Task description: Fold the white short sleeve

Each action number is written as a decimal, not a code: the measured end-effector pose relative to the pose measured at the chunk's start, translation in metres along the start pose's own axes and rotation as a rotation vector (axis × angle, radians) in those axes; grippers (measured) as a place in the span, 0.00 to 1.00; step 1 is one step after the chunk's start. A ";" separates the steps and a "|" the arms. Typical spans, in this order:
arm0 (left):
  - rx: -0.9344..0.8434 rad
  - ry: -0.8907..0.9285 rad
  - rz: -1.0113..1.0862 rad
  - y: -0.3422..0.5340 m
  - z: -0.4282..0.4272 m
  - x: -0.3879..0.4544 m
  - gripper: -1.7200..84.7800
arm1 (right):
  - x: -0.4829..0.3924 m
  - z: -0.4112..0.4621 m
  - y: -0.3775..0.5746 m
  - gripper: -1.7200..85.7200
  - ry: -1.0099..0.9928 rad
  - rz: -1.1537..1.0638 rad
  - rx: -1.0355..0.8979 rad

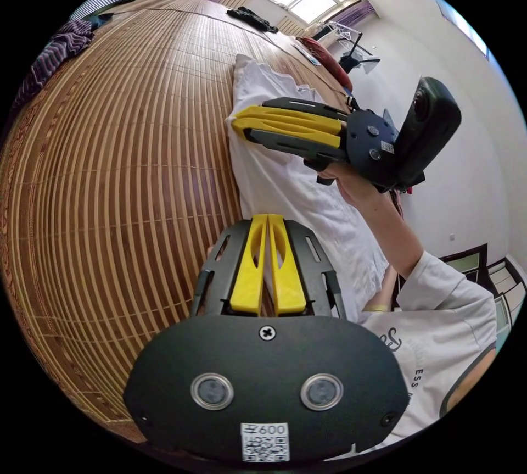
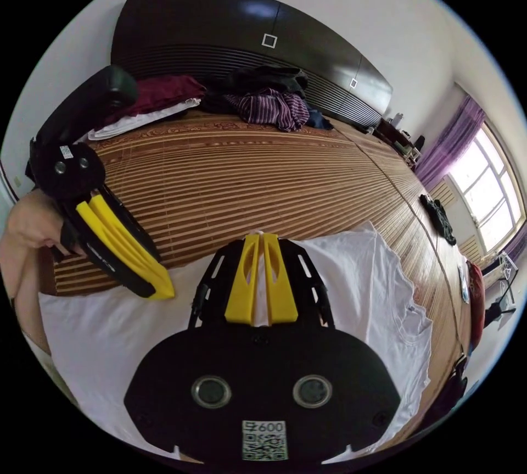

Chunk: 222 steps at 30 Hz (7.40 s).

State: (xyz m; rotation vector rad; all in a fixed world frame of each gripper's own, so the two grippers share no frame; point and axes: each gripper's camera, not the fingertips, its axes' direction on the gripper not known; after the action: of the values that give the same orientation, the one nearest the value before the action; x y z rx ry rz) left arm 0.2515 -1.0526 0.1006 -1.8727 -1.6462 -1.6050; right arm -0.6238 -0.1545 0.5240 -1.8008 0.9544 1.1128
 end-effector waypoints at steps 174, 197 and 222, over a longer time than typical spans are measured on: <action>0.338 -0.075 0.136 0.121 -0.089 -0.070 0.04 | 0.139 -0.149 0.178 0.02 0.300 -0.559 -0.011; 0.256 -0.488 0.405 0.251 0.229 -0.069 0.13 | 0.211 -0.209 0.178 0.02 0.284 -0.316 0.082; 0.225 -0.766 0.253 0.222 0.479 -0.204 0.04 | 0.261 -0.208 0.138 0.02 0.271 -0.403 0.120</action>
State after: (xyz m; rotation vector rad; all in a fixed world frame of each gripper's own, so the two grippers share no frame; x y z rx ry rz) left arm 0.7450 -0.9193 -0.1430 -2.6021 -1.6224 -0.5853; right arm -0.5927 -0.4448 0.3113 -1.9633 0.7437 0.5614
